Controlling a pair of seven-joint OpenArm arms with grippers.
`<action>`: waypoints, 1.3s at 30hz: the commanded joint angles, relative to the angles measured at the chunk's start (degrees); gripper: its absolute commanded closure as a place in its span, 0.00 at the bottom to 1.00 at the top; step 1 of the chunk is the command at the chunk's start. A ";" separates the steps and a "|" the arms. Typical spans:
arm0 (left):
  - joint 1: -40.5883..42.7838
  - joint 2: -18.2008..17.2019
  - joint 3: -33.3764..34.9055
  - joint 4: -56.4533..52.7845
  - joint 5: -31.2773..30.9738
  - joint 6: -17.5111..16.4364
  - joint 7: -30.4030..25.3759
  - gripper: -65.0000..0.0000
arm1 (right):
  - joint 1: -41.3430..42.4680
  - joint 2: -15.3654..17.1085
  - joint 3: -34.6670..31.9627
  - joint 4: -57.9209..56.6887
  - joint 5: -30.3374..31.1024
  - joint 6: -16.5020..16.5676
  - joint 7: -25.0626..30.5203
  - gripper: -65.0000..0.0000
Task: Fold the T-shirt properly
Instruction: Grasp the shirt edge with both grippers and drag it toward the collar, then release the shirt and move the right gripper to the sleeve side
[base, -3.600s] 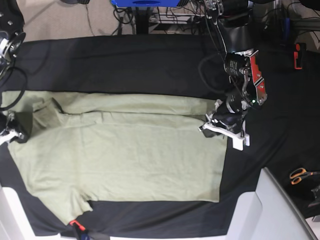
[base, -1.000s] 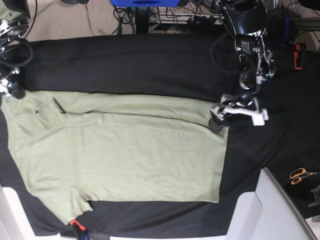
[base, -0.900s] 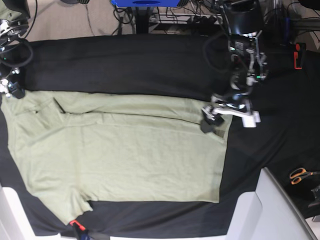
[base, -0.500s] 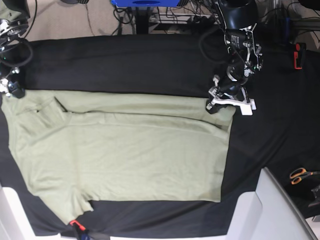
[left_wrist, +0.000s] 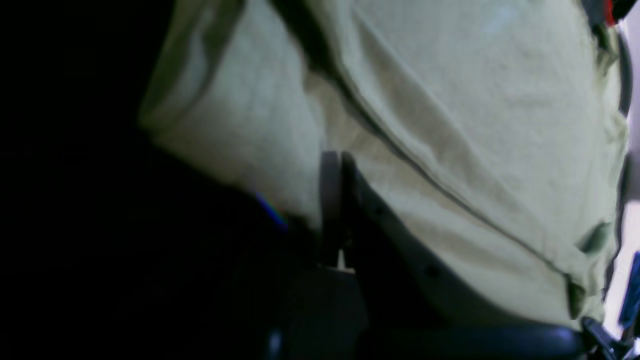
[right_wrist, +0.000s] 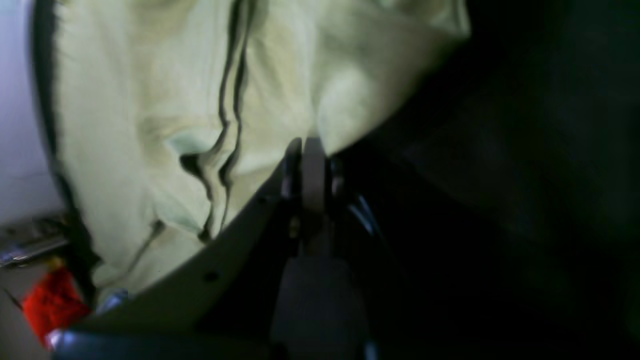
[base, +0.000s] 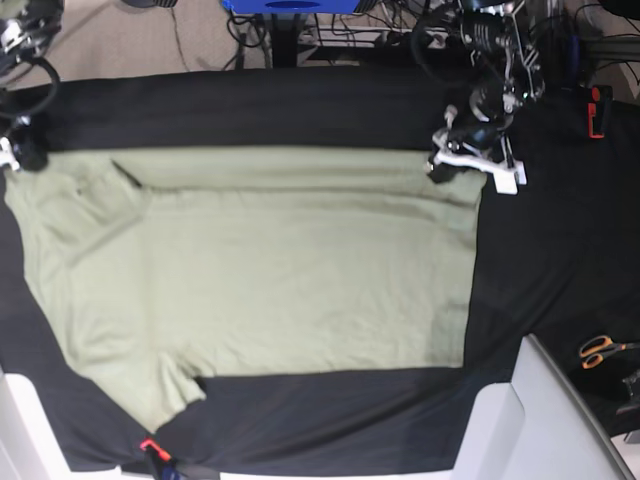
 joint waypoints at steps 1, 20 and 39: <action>0.86 -0.64 -0.19 2.67 -0.21 0.23 -0.22 1.00 | -0.38 0.72 0.20 3.00 -0.16 -0.25 -0.65 1.00; 14.13 -0.82 -0.71 12.08 -0.03 0.23 0.40 1.00 | -9.44 -7.36 3.99 23.22 -0.07 -0.25 -11.99 1.00; 18.00 -0.64 -8.71 16.82 -0.03 0.32 0.31 0.02 | -9.53 -7.28 7.41 28.32 -0.16 -0.25 -12.17 0.38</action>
